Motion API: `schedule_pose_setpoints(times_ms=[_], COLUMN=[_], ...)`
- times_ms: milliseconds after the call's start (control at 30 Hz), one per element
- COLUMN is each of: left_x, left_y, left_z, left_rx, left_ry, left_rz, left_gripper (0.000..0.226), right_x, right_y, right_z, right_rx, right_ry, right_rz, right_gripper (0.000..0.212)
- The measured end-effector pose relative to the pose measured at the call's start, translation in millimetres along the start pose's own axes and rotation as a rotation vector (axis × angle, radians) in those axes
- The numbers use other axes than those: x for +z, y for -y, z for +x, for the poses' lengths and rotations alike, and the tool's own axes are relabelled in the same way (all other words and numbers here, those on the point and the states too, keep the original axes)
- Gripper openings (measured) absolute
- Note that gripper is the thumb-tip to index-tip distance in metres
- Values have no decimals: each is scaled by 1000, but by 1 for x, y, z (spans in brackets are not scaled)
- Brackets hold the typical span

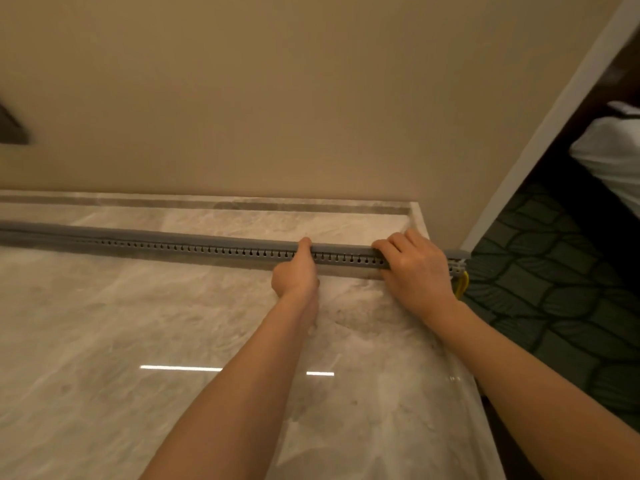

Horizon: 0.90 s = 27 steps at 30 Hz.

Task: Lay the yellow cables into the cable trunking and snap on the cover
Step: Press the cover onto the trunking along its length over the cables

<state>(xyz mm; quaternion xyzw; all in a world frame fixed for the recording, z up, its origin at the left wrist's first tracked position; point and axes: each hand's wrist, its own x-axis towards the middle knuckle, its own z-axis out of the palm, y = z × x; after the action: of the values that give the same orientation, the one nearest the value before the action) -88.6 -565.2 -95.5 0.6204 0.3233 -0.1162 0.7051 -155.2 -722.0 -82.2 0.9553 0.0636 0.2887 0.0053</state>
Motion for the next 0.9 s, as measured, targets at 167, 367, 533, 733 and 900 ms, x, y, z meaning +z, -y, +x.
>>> schedule_pose_setpoints(times_ms=[167,367,533,733,900], left_x=[0,1,2,6,23], left_y=[2,2,1,3,11], left_z=[5,5,2,-9,-28], left_rx=[-6,20,25,-71,-125], left_ry=[-8,-28,-12,145,298], left_rz=[28,37,32,-16,-7], left_gripper=[48,52,44,46,45], right_x=[-2,-5,-6,-3,-1], right_y=[4,3,3,1,-1], right_z=[-1,1,2,0,-1], right_rx=[7,-49,-52,-64,-67], right_ry=[-25,-41,-58,-89,-89], right_rz=[15,9,-1,-5,-12], right_gripper=[18,27,28,28,29])
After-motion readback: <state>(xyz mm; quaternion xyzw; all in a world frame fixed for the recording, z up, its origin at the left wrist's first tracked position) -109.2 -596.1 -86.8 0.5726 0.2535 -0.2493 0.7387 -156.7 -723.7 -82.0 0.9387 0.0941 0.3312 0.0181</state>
